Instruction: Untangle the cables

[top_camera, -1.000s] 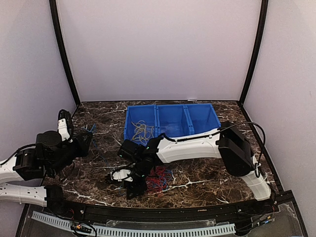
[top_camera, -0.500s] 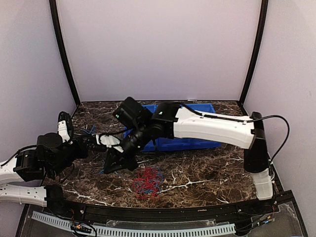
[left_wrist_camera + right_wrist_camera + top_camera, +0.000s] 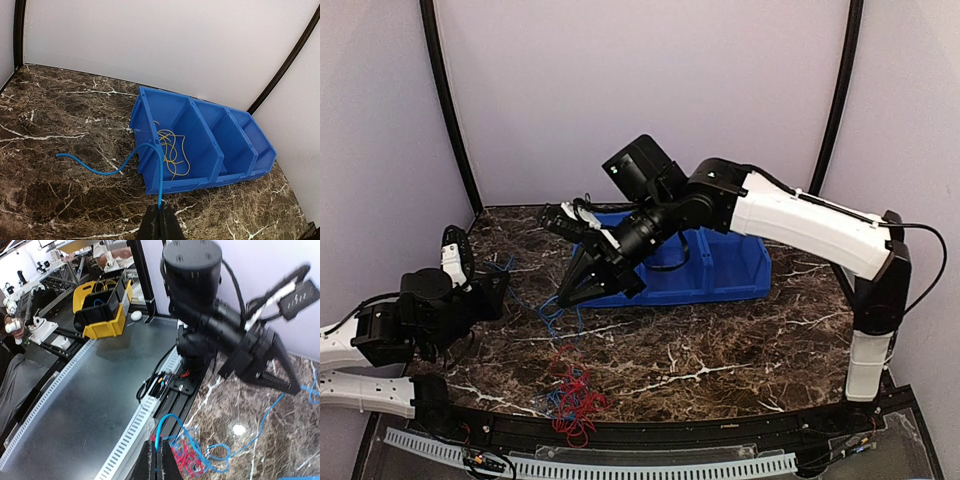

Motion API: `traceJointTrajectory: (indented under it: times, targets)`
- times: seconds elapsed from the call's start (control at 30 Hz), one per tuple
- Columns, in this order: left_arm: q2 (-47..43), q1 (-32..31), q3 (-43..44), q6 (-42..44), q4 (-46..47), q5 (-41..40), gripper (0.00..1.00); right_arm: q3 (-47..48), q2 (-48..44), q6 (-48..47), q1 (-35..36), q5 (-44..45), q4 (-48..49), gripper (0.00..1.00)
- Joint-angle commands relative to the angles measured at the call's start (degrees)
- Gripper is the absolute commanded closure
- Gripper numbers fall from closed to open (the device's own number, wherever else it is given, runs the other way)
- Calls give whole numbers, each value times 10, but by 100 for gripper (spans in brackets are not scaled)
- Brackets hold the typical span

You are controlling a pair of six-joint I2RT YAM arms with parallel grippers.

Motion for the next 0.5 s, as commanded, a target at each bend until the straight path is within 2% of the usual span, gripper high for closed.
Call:
traceJointTrajectory:
  times: [0.0,0.1,0.17,0.3,0.37,0.47]
  targets:
    - [15,2,11,29,29,-11,100,109,-56,-23,5,-12,-27,100]
    - [31,2,19,39,39,-12,100,118,-82,-43,3,26,-28,100]
    - [39,2,22,44,46,-11,100,89,-86,-38,-2,37,-22,100]
    - [56,2,27,58,68,-3,100,-97,-95,114,-32,-89,132,100]
    - [66,3,33,63,75,0,100,-177,-88,143,-29,-136,179,100]
    - [79,4,38,69,79,9,100,-254,-73,131,-27,-145,200,100]
